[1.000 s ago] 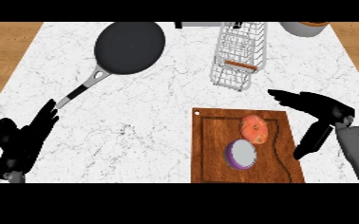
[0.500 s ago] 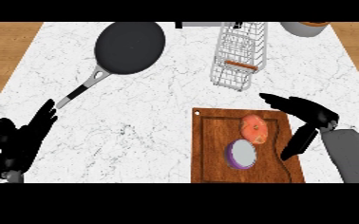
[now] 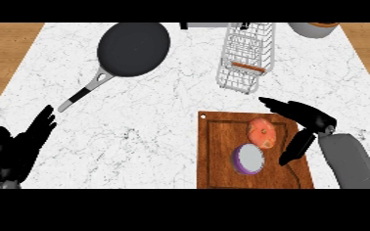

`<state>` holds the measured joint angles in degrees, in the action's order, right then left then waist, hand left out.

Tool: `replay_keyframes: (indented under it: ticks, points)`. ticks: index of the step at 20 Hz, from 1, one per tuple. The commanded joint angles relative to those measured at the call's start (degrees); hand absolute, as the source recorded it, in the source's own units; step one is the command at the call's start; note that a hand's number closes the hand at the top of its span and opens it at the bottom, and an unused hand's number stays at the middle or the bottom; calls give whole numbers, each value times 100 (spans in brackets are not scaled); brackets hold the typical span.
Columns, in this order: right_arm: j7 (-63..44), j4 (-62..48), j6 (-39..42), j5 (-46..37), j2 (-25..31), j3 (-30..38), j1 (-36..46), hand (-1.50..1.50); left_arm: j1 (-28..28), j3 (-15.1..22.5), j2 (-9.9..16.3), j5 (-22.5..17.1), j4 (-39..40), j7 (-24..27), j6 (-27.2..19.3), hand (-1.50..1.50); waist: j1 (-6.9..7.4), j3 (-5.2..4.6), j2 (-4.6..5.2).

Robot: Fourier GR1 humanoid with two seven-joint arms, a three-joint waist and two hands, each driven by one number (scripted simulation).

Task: Pick the squash from the cutting board and place it in the tiered basket

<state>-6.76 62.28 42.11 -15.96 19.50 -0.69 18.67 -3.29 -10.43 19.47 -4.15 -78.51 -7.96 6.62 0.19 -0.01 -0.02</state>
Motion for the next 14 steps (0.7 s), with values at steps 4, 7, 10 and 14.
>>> replay_keyframes:
  ticks: [4,7,10,14]
  points:
    - [294,-538,-339,-391,-319,-21,156,-150,39,146,-427,390,-4,45,-290,0,9,2,6]
    - [56,-483,-410,-475,-554,-123,250,-150,60,-55,-206,150,-189,-236,-11,0,16,2,4]
    - [66,-401,-65,-315,-391,3,268,-150,268,-124,-152,123,65,-218,59,0,-3,0,5]
    - [213,-620,-89,-485,-570,-190,257,-150,80,-60,-217,241,-168,-189,-41,0,29,2,9]
